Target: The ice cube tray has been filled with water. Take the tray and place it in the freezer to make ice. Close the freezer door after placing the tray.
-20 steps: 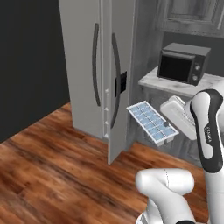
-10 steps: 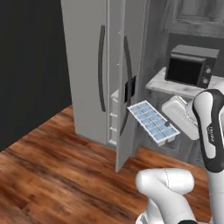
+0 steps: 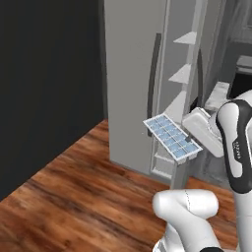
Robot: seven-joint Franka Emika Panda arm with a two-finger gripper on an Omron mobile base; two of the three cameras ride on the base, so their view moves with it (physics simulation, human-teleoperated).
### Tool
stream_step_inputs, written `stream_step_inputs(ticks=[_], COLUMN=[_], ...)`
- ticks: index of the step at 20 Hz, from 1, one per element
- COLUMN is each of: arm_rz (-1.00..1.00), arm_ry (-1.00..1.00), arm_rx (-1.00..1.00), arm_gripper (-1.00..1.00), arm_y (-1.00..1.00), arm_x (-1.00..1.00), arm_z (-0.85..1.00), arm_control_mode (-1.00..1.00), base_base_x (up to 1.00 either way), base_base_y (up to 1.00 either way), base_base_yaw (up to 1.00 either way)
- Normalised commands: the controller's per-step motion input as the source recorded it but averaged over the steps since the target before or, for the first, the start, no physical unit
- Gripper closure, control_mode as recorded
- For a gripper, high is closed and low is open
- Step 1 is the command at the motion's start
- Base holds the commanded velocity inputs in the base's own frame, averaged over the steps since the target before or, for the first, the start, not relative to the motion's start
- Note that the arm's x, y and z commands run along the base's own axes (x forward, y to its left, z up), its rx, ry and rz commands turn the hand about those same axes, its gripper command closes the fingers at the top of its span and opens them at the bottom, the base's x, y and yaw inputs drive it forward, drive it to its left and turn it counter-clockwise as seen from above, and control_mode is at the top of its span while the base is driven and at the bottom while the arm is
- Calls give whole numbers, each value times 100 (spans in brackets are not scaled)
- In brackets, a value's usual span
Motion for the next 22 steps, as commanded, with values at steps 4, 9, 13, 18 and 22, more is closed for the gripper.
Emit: stream_step_inputs(ticks=[4, 9, 13, 18, 22], arm_rz=[0, 0, 0, 0, 0], arm_ry=[0, 0, 0, 0, 0], arm_rx=[0, 0, 0, 0, 0], arm_gripper=[100, 100, 100, 100, 100], arm_y=[0, 0, 0, 0, 0], arm_x=[0, 0, 0, 0, 0], arm_z=[0, 0, 0, 0, 0], arm_control_mode=[100, 100, 100, 100, 100], base_base_x=[100, 99, 87, 61, 34], base_base_y=[55, 43, 34, 18, 4], base_base_yaw=[-17, -29, -35, -37, -38])
